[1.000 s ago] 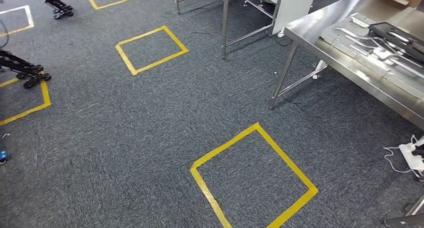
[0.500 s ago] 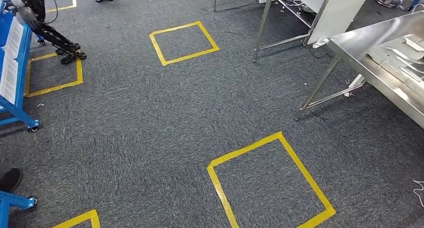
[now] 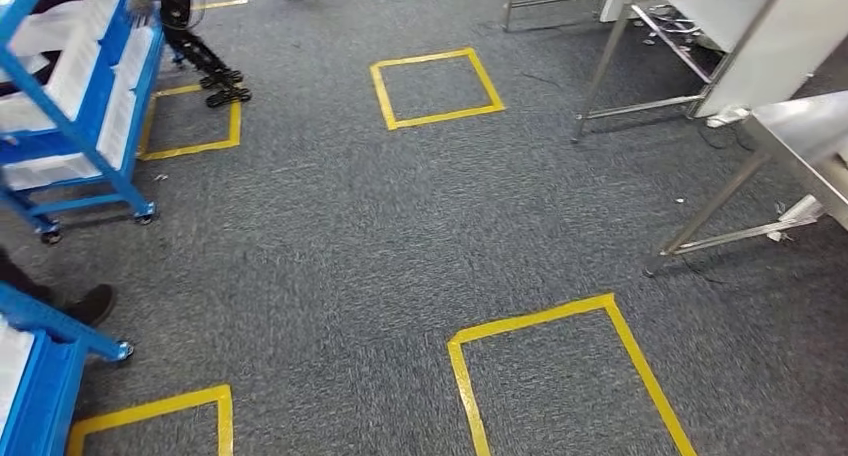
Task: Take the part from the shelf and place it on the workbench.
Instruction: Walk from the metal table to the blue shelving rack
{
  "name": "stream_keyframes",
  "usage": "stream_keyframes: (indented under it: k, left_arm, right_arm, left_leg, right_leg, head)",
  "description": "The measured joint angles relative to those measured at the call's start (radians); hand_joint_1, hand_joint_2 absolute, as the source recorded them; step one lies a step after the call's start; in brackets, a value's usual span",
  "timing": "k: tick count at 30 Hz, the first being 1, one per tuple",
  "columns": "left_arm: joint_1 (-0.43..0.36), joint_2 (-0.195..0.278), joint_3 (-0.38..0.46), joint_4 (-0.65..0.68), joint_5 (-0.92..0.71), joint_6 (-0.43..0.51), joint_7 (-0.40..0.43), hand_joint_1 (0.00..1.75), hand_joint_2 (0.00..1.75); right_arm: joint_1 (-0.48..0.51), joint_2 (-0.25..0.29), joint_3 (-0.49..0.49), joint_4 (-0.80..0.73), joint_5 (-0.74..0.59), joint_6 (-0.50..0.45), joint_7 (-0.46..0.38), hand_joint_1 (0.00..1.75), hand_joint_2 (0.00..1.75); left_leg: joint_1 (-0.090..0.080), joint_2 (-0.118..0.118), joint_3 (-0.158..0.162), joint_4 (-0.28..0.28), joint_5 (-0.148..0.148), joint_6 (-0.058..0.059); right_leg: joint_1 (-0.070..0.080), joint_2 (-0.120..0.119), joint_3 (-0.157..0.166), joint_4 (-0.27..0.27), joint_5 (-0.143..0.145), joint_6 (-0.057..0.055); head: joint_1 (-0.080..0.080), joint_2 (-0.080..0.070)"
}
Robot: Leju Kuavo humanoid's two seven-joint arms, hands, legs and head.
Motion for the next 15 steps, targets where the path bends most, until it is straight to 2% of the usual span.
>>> stream_keyframes:
  k: [1, 2, 3, 4, 5, 7, 8, 9, 11, 12, 13, 15]
  left_arm:
    - [-0.002, 0.000, 0.000, 0.000, 0.000, 0.000, 0.005, 0.00, 0.00]
    - [-0.003, 0.000, 0.000, 0.000, -0.001, 0.000, 0.010, 0.00, 0.00]
    - [-0.002, 0.000, 0.000, 0.000, -0.002, 0.000, 0.015, 0.00, 0.00]
    - [0.000, 0.000, 0.000, 0.000, -0.005, -0.001, 0.019, 0.00, 0.00]
    - [0.003, 0.001, 0.001, 0.000, -0.008, -0.002, 0.021, 0.00, 0.00]
    - [0.004, -0.002, 0.001, 0.000, -0.015, -0.003, 0.020, 0.00, 0.00]
    - [0.003, -0.005, 0.001, 0.000, -0.017, -0.004, 0.018, 0.00, 0.00]
    - [0.003, -0.007, 0.001, 0.000, -0.019, -0.004, 0.017, 0.00, 0.00]
    - [0.006, -0.008, 0.001, 0.000, -0.023, -0.004, 0.016, 0.00, 0.00]
    - [0.008, -0.008, 0.001, 0.000, -0.024, -0.004, 0.015, 0.00, 0.00]
    - [0.008, -0.008, 0.001, 0.000, -0.025, -0.004, 0.015, 0.00, 0.00]
    - [0.007, -0.008, 0.000, 0.000, -0.028, -0.004, 0.013, 0.00, 0.00]
  right_arm:
    - [0.001, 0.001, 0.005, 0.000, 0.010, 0.001, 0.007, 0.00, 0.00]
    - [0.002, 0.001, 0.011, 0.001, 0.022, 0.001, 0.013, 0.00, 0.00]
    - [0.002, 0.002, 0.018, 0.001, 0.033, 0.001, 0.019, 0.00, 0.00]
    - [0.002, 0.002, 0.026, 0.002, 0.041, 0.002, 0.023, 0.00, 0.00]
    - [0.002, 0.004, 0.033, 0.002, 0.046, 0.003, 0.026, 0.00, 0.00]
    - [0.001, 0.006, 0.042, 0.003, 0.050, 0.004, 0.031, 0.00, 0.00]
    - [0.001, 0.007, 0.045, 0.003, 0.050, 0.004, 0.034, 0.00, 0.00]
    - [0.000, 0.008, 0.046, 0.003, 0.049, 0.003, 0.037, 0.00, 0.00]
    - [-0.004, 0.010, 0.048, 0.004, 0.046, 0.002, 0.042, 0.00, 0.00]
    - [-0.006, 0.012, 0.049, 0.004, 0.044, 0.002, 0.044, 0.00, 0.00]
    - [-0.006, 0.013, 0.049, 0.004, 0.042, 0.002, 0.045, 0.00, 0.00]
    - [-0.004, 0.015, 0.049, 0.004, 0.039, 0.002, 0.049, 0.00, 0.00]
  left_leg:
    - [0.002, 0.016, -0.035, 0.065, -0.031, -0.005]
    - [0.006, 0.022, -0.065, 0.123, -0.051, -0.011]
    - [0.011, 0.025, -0.082, 0.154, -0.055, -0.017]
    - [0.017, 0.030, -0.078, 0.147, -0.039, -0.024]
    - [0.024, 0.038, -0.054, 0.100, -0.007, -0.031]
    - [0.033, 0.075, 0.010, -0.025, 0.048, -0.046]
    - [0.034, 0.087, 0.030, -0.062, 0.059, -0.043]
    - [0.031, 0.093, 0.037, -0.076, 0.057, -0.036]
    - [0.024, 0.076, 0.033, -0.070, 0.051, -0.009]
    - [0.022, 0.068, 0.032, -0.071, 0.052, 0.000]
    - [0.020, 0.060, 0.032, -0.073, 0.053, 0.008]
    - [0.016, 0.042, 0.032, -0.077, 0.055, 0.020]
  right_leg:
    - [0.001, -0.017, 0.002, -0.003, -0.001, -0.002]
    - [0.002, -0.033, 0.002, -0.002, -0.002, -0.001]
    - [0.001, -0.048, 0.003, -0.001, -0.006, 0.002]
    - [-0.001, -0.061, 0.004, 0.002, -0.010, 0.006]
    - [-0.005, -0.073, 0.007, 0.007, -0.016, 0.012]
    - [-0.009, -0.094, 0.010, 0.026, -0.035, 0.031]
    - [-0.008, -0.102, 0.010, 0.036, -0.044, 0.041]
    - [-0.007, -0.107, 0.010, 0.043, -0.051, 0.049]
    - [-0.009, -0.118, 0.015, 0.045, -0.056, 0.060]
    - [-0.012, -0.111, 0.017, 0.048, -0.062, 0.064]
    - [-0.016, -0.091, 0.013, 0.060, -0.074, 0.067]
    - [-0.017, -0.039, -0.026, 0.140, -0.127, 0.065]
  head:
    - [0.000, 0.000]
    - [0.000, 0.000]
    - [0.000, 0.000]
    - [0.000, 0.000]
    - [0.000, 0.000]
    - [-0.001, 0.000]
    - [0.000, 0.000]
    - [0.000, 0.000]
    - [0.001, 0.000]
    - [0.001, 0.000]
    - [0.001, 0.000]
    - [0.001, 0.000]
